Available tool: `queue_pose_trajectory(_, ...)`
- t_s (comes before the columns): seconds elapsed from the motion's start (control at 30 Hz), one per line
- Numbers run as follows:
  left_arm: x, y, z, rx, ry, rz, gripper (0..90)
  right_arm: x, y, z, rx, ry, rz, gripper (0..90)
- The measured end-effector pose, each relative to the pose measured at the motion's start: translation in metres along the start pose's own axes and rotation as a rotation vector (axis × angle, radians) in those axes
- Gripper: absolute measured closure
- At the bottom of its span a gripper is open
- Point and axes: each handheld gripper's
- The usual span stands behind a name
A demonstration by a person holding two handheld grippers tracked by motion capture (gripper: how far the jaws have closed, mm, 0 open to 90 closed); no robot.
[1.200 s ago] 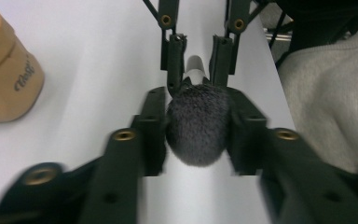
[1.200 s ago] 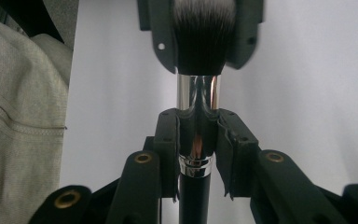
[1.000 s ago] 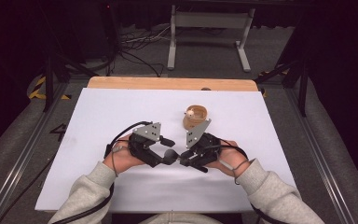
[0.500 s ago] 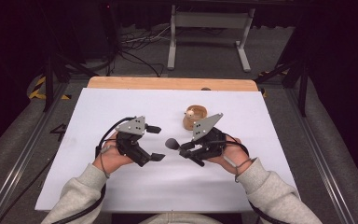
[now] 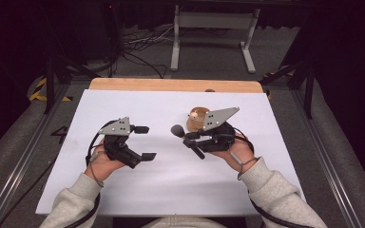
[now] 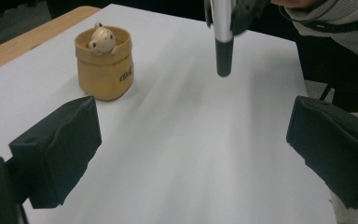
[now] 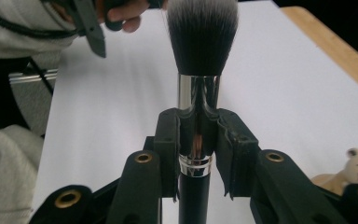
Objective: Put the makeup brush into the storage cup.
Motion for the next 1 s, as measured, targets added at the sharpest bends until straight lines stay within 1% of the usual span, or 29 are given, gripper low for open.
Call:
queue_pose_trajectory(0.13,0.011,0.002,0.008,0.029,-0.018,-0.032,3.0,0.005,-0.007,-0.003,-0.015,-0.044,0.045,71.5)
queue_pose_trajectory(0.17,0.014,0.002,0.010,0.034,-0.022,-0.042,2.9,0.006,-0.009,-0.003,-0.025,-0.058,0.056,71.5)
queue_pose_trajectory(0.2,0.014,0.002,0.010,0.034,-0.022,-0.042,2.9,0.006,-0.009,-0.003,-0.025,-0.058,0.056,71.5)
queue_pose_trajectory(0.27,0.019,0.002,0.013,0.040,-0.051,-0.070,2.9,0.008,-0.013,-0.003,-0.041,-0.082,0.080,71.5)
queue_pose_trajectory(0.33,0.023,0.003,0.015,0.051,-0.066,-0.072,3.0,0.009,-0.017,-0.004,-0.057,-0.096,0.095,71.5)
queue_pose_trajectory(0.43,0.026,0.004,0.018,0.062,-0.068,-0.085,3.0,0.011,-0.023,-0.005,-0.074,-0.117,0.119,71.5)
queue_pose_trajectory(0.53,0.028,0.004,0.020,0.069,-0.069,-0.086,2.9,0.012,-0.028,-0.005,-0.087,-0.130,0.143,71.5)
queue_pose_trajectory(0.73,0.026,0.005,0.027,0.076,-0.066,-0.096,2.9,0.014,-0.039,-0.003,-0.135,-0.171,0.178,71.5)
queue_pose_trajectory(0.9,0.026,0.005,0.030,0.072,-0.070,-0.105,2.9,0.016,-0.047,-0.004,-0.163,-0.211,0.217,71.4)
queue_pose_trajectory(0.93,0.026,0.005,0.030,0.072,-0.070,-0.105,2.8,0.016,-0.047,-0.004,-0.163,-0.211,0.217,71.4)
queue_pose_trajectory(1.0,0.026,0.005,0.032,0.075,-0.069,-0.113,2.8,0.017,-0.051,-0.004,-0.181,-0.231,0.236,71.5)
Point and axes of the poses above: each handheld gripper's, and its own axes: x roughly backward along the jaws, z roughly out of its underside, y roughly to its left, and after that the axes turned 4 degrees about x, right-handed
